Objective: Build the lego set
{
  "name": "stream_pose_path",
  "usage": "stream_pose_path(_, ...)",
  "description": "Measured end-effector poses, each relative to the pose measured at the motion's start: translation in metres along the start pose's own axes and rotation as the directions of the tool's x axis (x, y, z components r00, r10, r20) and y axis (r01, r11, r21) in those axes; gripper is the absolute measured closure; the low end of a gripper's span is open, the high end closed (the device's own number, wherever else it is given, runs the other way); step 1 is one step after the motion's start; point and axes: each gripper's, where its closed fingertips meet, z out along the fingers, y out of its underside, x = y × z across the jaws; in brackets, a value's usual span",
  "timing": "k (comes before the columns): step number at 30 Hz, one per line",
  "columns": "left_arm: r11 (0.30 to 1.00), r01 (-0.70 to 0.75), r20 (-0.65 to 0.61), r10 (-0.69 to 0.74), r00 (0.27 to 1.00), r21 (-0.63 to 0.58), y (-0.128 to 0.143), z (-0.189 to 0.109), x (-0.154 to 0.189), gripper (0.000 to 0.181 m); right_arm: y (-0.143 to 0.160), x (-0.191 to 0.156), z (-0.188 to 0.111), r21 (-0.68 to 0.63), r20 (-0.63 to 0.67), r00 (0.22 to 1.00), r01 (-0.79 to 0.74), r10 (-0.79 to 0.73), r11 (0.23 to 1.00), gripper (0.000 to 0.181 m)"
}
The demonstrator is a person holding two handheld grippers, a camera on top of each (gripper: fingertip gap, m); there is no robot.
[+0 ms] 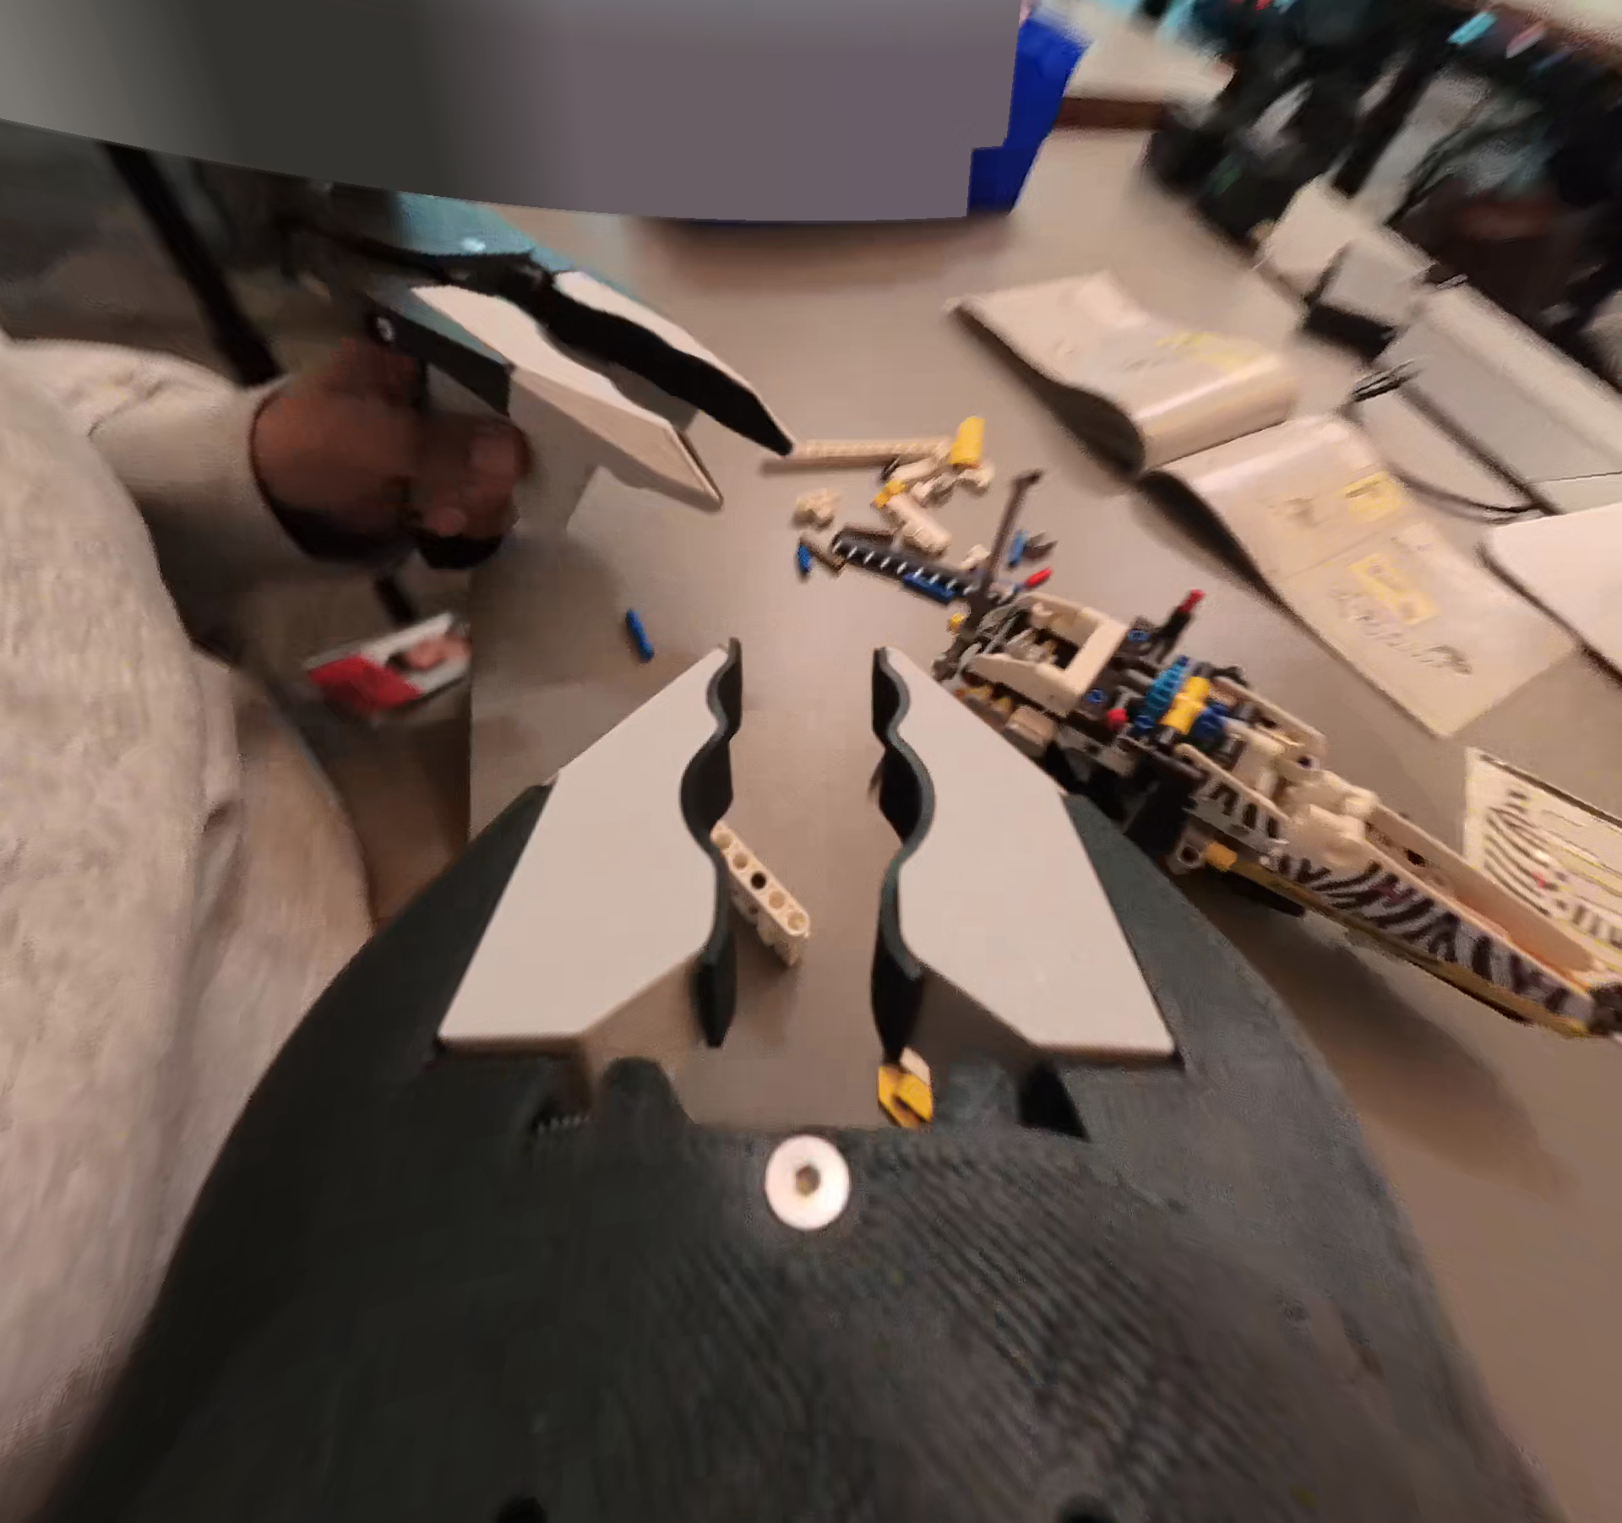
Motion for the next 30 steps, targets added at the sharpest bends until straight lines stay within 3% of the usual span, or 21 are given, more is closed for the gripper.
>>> stream_pose_path(1, 0.998, -0.025, 0.053, 0.022, 0.998, 0.062, -0.013, -0.005, -0.010, 0.124, -0.002, 0.005, -0.004, 0.070, -0.042, 0.999, -0.025, 0.028, 0.997, 0.153)
stream_pose_path(3, 0.980, -0.146, 0.267, 0.105, 0.958, 0.136, -0.037, -0.018, -0.040, 0.088, -0.009, 0.017, -0.013, 0.219, -0.105, 0.986, -0.107, 0.133, 0.970, 0.161)
stream_pose_path(4, 0.966, -0.219, 0.377, 0.152, 0.913, 0.139, -0.048, -0.028, -0.054, 0.086, -0.011, 0.026, -0.018, 0.291, -0.127, 0.969, -0.166, 0.210, 0.942, 0.169)
stream_pose_path(6, 0.929, -0.333, 0.521, 0.206, 0.828, 0.163, -0.072, -0.046, -0.067, 0.089, -0.011, 0.042, -0.027, 0.389, -0.147, 0.925, -0.271, 0.350, 0.880, 0.181)
stream_pose_path(9, 0.893, -0.417, 0.539, 0.270, 0.797, 0.169, -0.089, -0.048, -0.062, 0.144, -0.013, 0.048, -0.039, 0.488, -0.149, 0.913, -0.267, 0.380, 0.831, 0.181)
stream_pose_path(11, 0.886, -0.424, 0.518, 0.277, 0.810, 0.190, -0.094, -0.042, -0.059, 0.134, -0.007, 0.048, -0.039, 0.477, -0.191, 0.920, -0.217, 0.342, 0.851, 0.181)
stream_pose_path(13, 0.904, -0.354, 0.574, 0.163, 0.802, 0.239, -0.102, -0.041, -0.073, 0.059, 0.004, 0.050, -0.036, 0.442, -0.247, 0.918, -0.177, 0.310, 0.879, 0.181)
stream_pose_path(15, 0.938, -0.283, 0.507, 0.148, 0.849, 0.201, -0.092, -0.025, -0.070, 0.073, 0.012, 0.049, -0.036, 0.435, -0.265, 0.915, -0.168, 0.305, 0.884, 0.181)
stream_pose_path(16, 0.945, -0.268, 0.429, 0.166, 0.888, 0.189, -0.087, -0.016, -0.060, 0.114, 0.010, 0.047, -0.040, 0.461, -0.261, 0.915, -0.164, 0.309, 0.872, 0.181)
stream_pose_path(17, 0.950, -0.254, 0.364, 0.174, 0.915, 0.183, -0.084, -0.010, -0.052, 0.143, 0.008, 0.047, -0.044, 0.490, -0.262, 0.912, -0.156, 0.315, 0.858, 0.181)
stream_pose_path(19, 0.936, -0.264, 0.333, 0.178, 0.926, 0.233, -0.089, -0.009, -0.044, 0.174, 0.006, 0.048, -0.050, 0.520, -0.263, 0.908, -0.151, 0.326, 0.841, 0.181)
stream_pose_path(21, 0.896, -0.308, 0.398, 0.169, 0.902, 0.318, -0.105, -0.014, -0.045, 0.179, 0.008, 0.050, -0.051, 0.514, -0.267, 0.904, -0.158, 0.332, 0.843, 0.181)
stream_pose_path(23, 0.888, -0.366, 0.521, 0.181, 0.834, 0.278, -0.109, -0.007, -0.057, 0.181, 0.008, 0.052, -0.051, 0.513, -0.291, 0.896, -0.149, 0.335, 0.845, 0.181)
stream_pose_path(25, 0.882, -0.404, 0.623, 0.179, 0.762, 0.241, -0.110, -0.001, -0.067, 0.163, 0.008, 0.053, -0.052, 0.509, -0.319, 0.890, -0.130, 0.327, 0.851, 0.181)
stream_pose_path(27, 0.870, -0.427, 0.609, 0.204, 0.767, 0.246, -0.112, 0.007, -0.058, 0.159, 0.010, 0.054, -0.052, 0.490, -0.361, 0.879, -0.105, 0.311, 0.865, 0.181)
stream_pose_path(29, 0.902, -0.381, 0.545, 0.219, 0.810, 0.203, -0.105, 0.018, -0.052, 0.181, 0.012, 0.058, -0.053, 0.469, -0.425, 0.856, -0.070, 0.294, 0.880, 0.181)
stream_pose_path(30, 0.916, -0.348, 0.519, 0.203, 0.830, 0.200, -0.104, 0.020, -0.051, 0.181, 0.014, 0.062, -0.055, 0.450, -0.470, 0.837, -0.045, 0.279, 0.892, 0.181)
